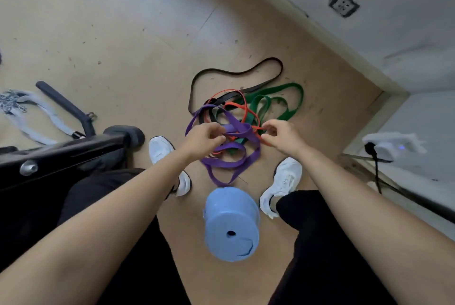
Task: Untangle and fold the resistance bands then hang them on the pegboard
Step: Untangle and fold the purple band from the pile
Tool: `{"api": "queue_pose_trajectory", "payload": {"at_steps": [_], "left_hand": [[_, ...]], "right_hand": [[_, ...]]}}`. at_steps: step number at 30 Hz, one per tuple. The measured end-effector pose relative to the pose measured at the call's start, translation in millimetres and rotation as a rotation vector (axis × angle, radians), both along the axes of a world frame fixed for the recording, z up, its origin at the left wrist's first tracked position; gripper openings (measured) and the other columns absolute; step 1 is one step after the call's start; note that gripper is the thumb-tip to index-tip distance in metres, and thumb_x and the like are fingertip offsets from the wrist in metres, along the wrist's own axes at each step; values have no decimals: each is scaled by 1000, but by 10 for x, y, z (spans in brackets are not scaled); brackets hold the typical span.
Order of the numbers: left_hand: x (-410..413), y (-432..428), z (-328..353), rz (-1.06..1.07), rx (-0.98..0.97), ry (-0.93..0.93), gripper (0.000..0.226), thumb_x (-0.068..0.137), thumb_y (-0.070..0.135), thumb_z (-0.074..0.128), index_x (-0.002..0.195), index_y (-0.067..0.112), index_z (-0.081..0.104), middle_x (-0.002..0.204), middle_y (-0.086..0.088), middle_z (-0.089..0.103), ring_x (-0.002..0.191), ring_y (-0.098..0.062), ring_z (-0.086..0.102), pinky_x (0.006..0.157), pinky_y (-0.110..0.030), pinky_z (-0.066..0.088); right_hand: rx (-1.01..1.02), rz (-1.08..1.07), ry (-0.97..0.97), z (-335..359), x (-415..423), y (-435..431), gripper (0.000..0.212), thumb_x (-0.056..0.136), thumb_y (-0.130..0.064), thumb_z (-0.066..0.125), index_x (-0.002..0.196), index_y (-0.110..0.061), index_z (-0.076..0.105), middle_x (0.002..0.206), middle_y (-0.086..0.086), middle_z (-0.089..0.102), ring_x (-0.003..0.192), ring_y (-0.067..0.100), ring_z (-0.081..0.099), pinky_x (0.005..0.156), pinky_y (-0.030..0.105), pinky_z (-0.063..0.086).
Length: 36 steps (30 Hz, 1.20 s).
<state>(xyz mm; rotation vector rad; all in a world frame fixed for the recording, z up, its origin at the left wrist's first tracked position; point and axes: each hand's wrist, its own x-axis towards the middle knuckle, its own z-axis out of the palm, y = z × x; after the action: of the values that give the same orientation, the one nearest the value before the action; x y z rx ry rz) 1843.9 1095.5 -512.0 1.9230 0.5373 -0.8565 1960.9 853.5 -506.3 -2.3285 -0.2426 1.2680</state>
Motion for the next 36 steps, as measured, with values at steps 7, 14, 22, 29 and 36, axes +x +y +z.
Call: {"api": "queue_pose_trajectory", "payload": {"at_steps": [7, 14, 22, 29, 36], "left_hand": [[483, -117, -1964, -437, 296, -272, 39, 93, 33, 61, 129, 20, 63, 128, -4, 65, 119, -27, 57, 95, -44, 48], [694, 53, -2984, -958, 489, -462, 39, 94, 48, 60, 125, 23, 63, 115, -1, 68, 110, -26, 61, 89, -40, 40], [885, 289, -2697, -584, 111, -45, 21, 93, 39, 71, 88, 19, 68, 79, 1, 66, 79, -20, 60, 64, -29, 42], [992, 452, -1561, -345, -41, -161, 26, 83, 33, 82, 90, 8, 77, 72, -9, 66, 68, -12, 57, 65, -25, 46], [905, 435, -483, -402, 22, -316, 20, 81, 23, 85, 92, 8, 77, 72, -1, 67, 67, -11, 59, 62, -21, 47]], "right_hand": [[-92, 181, 11, -1888, -53, 121, 53, 84, -33, 79, 134, -24, 64, 126, 7, 60, 117, 27, 61, 101, 39, 50], [-157, 610, -43, -2656, 300, 237, 24, 83, -36, 81, 102, -23, 75, 105, 2, 71, 101, 24, 66, 78, 27, 45], [-128, 444, 37, -2574, 421, 360, 20, 76, -24, 88, 92, -16, 78, 87, 2, 77, 78, 15, 69, 65, 23, 51], [46, 261, -2, -2061, 226, 377, 47, 82, -27, 84, 126, -18, 70, 110, 9, 73, 100, 23, 69, 82, 27, 50], [481, 99, -45, -1131, 112, 700, 45, 82, -21, 85, 124, -18, 71, 117, 11, 71, 104, 17, 68, 93, 33, 56]]}}
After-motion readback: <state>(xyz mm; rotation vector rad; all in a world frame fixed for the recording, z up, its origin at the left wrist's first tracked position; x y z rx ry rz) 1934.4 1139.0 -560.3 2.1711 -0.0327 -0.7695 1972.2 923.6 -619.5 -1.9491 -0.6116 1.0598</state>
